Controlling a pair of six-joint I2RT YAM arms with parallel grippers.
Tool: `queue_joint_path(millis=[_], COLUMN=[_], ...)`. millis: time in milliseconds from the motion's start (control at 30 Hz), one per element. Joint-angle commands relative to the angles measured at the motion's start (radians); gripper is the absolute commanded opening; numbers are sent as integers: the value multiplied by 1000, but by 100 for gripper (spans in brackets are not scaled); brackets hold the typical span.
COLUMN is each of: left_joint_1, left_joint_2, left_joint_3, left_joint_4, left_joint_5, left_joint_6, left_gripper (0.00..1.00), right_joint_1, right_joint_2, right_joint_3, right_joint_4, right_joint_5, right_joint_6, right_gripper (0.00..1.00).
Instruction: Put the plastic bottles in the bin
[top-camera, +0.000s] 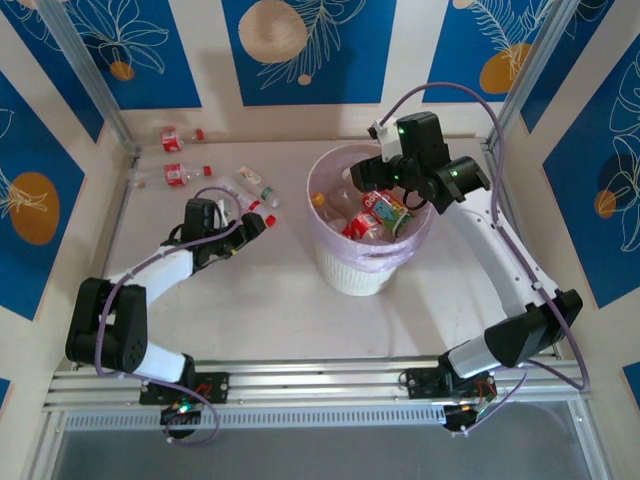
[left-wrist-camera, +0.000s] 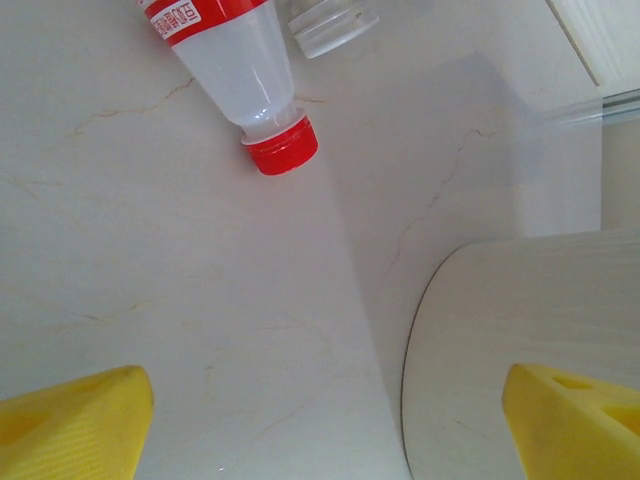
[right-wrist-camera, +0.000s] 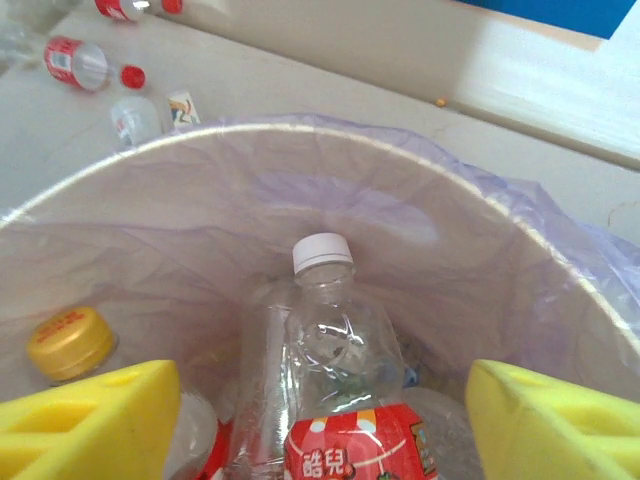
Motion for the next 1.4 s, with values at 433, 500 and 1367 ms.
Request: queue_joint_path(millis=[433,500,1367], left_joint_1=[6,7,3], left_joint_2=[13,21,410], left_joint_3=[53,72,512], left_joint_4=[-44,-63,-259], left_joint_5=[-31,-47,-463], left_joint_6=[5,8,-85], left_gripper=[91,92,97], right_joint_1=[-7,-4,-17], right_joint_2=[155,156,-196], right_joint_3=[-109,-135,-140], right_joint_4=[7,20,79], right_joint_5=[-52,-59,-138], right_joint_6=[67,77,181], right_gripper=[42,42,87])
